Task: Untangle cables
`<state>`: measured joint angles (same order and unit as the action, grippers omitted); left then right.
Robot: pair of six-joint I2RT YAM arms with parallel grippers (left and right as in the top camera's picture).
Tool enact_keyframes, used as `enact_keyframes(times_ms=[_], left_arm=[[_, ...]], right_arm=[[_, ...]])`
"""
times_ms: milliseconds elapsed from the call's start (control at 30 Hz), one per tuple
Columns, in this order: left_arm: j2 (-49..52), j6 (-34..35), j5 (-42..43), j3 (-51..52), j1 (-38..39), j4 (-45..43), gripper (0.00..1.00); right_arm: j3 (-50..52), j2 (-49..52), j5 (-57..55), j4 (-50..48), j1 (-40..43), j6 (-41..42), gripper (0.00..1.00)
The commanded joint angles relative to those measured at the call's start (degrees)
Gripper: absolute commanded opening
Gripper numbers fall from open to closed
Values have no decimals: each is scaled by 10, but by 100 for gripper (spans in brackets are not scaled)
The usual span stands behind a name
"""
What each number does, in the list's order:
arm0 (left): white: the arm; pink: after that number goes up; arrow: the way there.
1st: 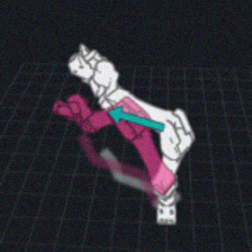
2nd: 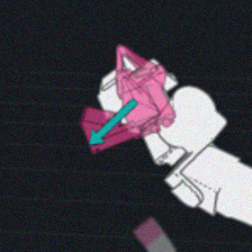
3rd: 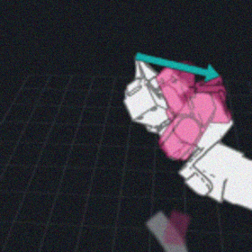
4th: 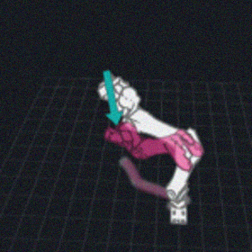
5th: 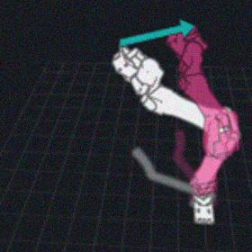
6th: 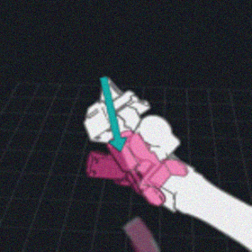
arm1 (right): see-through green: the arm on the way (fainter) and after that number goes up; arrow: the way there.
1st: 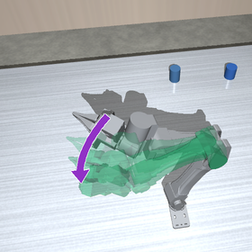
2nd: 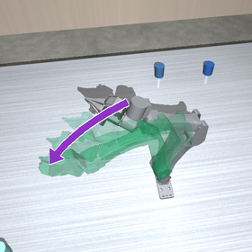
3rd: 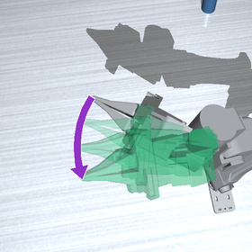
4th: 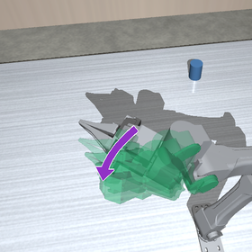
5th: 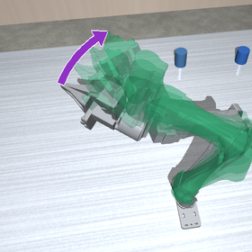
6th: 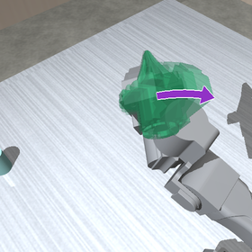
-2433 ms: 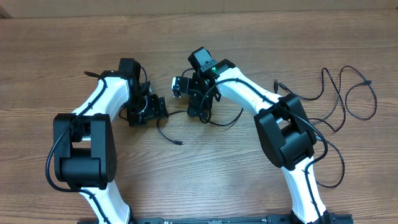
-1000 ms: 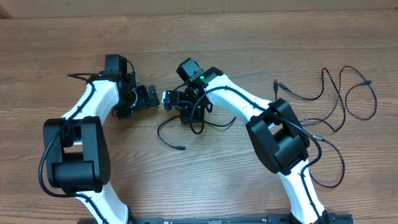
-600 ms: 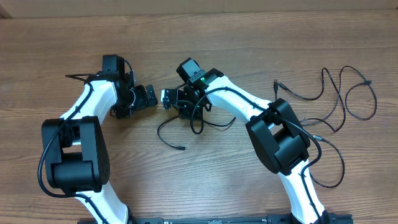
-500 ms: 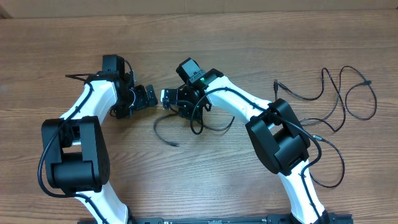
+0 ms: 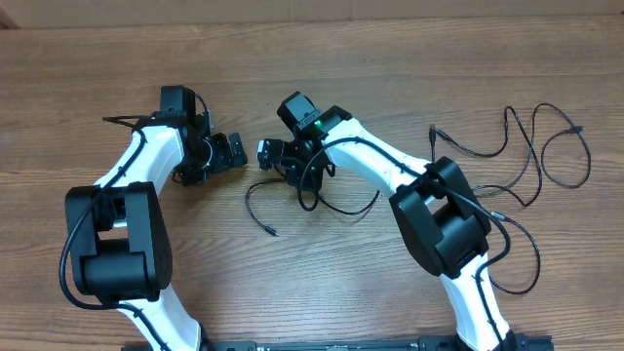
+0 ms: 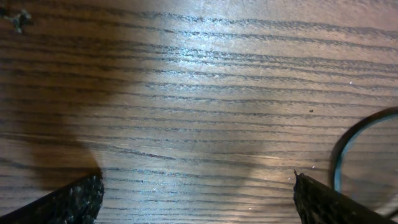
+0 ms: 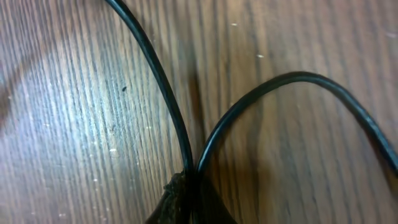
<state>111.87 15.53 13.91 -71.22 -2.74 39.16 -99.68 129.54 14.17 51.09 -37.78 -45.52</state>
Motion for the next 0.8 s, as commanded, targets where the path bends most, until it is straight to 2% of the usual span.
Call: enact_keyframes(times_ms=[0,200,433,600,633,667,733,767], left_arm=[[62,-1,-40,44,-12,8,100],[62,-1,-40,44,-12,9,99],[62,-1,-40,44,-12,8,100],[62,-1,-40,44,-12,8,100],[62,-1,-40,44,-12,8,100],[62,-1,-40,44,-12,8,100],[62,-1,-40,44,-12,8,100],[62,-1,-40,44,-12,8,100]], right_arm=[[-28,-77,-9,0,15,53,4],[-28,-140,-55,8,39,68,4],[-28,-172,-182,16,98,127,4],[-27,-172,-127,55,150,162,4],[-27,-172,-91,56,158,174,6],[-27,-172,-47,57,163,188,17],[-27,-172,58,57,168,206,49],[-27,-172,85,55,168,207,52]])
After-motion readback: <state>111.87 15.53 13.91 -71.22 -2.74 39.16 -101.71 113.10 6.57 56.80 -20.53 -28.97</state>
